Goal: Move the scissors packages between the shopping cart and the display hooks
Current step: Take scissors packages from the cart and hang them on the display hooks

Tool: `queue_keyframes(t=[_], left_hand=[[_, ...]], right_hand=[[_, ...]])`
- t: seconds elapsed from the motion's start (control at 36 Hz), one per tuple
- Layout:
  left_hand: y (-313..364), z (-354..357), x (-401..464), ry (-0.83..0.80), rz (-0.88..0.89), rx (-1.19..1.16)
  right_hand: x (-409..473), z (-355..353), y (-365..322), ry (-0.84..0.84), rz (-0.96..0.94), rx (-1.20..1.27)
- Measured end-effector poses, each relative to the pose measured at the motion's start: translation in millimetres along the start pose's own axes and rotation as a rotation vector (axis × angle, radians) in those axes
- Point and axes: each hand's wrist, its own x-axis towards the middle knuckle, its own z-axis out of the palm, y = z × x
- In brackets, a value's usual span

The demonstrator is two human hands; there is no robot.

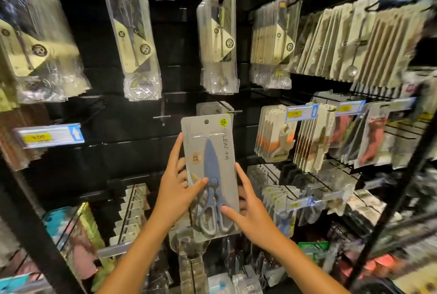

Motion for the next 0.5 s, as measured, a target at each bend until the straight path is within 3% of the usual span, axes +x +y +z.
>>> queue_keyframes(t=[0.5], left_hand=[[-11, 40, 35, -0.054, -0.061, -0.017]], right_hand=[[14, -32, 27, 0.043, 0.035, -0.011]])
